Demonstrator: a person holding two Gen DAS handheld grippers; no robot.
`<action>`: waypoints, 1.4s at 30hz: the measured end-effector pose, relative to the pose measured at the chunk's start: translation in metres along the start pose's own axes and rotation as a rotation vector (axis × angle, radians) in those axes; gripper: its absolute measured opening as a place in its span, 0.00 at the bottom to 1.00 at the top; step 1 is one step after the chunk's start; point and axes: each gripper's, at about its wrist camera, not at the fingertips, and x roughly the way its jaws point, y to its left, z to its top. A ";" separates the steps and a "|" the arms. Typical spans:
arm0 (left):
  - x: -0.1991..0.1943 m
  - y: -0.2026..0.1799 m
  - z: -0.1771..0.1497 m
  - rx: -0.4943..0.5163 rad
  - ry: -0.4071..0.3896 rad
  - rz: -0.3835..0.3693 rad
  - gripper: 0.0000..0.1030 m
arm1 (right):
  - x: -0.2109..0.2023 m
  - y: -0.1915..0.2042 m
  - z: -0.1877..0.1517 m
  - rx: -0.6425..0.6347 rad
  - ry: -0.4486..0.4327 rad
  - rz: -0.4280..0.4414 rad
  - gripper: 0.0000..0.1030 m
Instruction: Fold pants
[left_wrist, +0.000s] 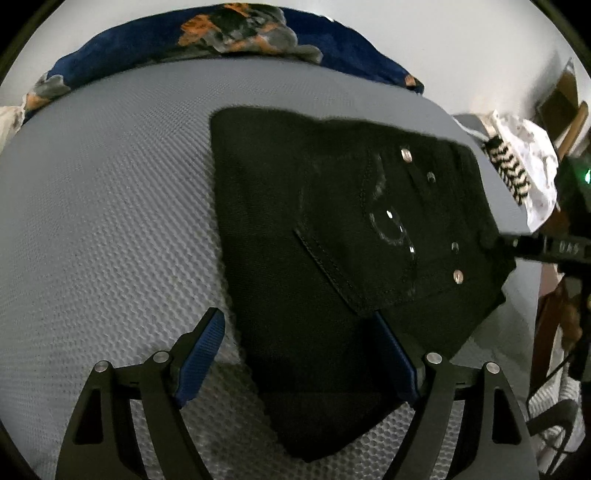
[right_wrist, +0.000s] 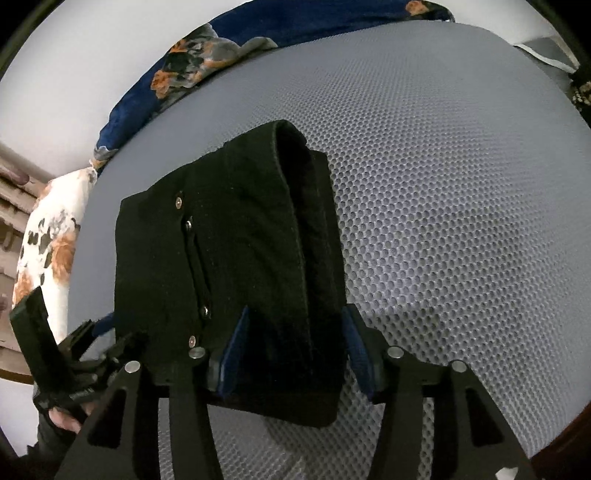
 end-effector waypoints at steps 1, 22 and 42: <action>-0.004 0.005 0.004 -0.014 -0.013 -0.013 0.79 | 0.001 -0.002 0.000 0.002 0.001 0.006 0.51; 0.013 0.071 0.023 -0.316 0.060 -0.321 0.79 | 0.024 -0.056 0.017 0.063 0.088 0.365 0.55; 0.016 0.088 0.038 -0.330 0.094 -0.358 0.81 | 0.024 -0.090 0.024 0.087 0.114 0.480 0.57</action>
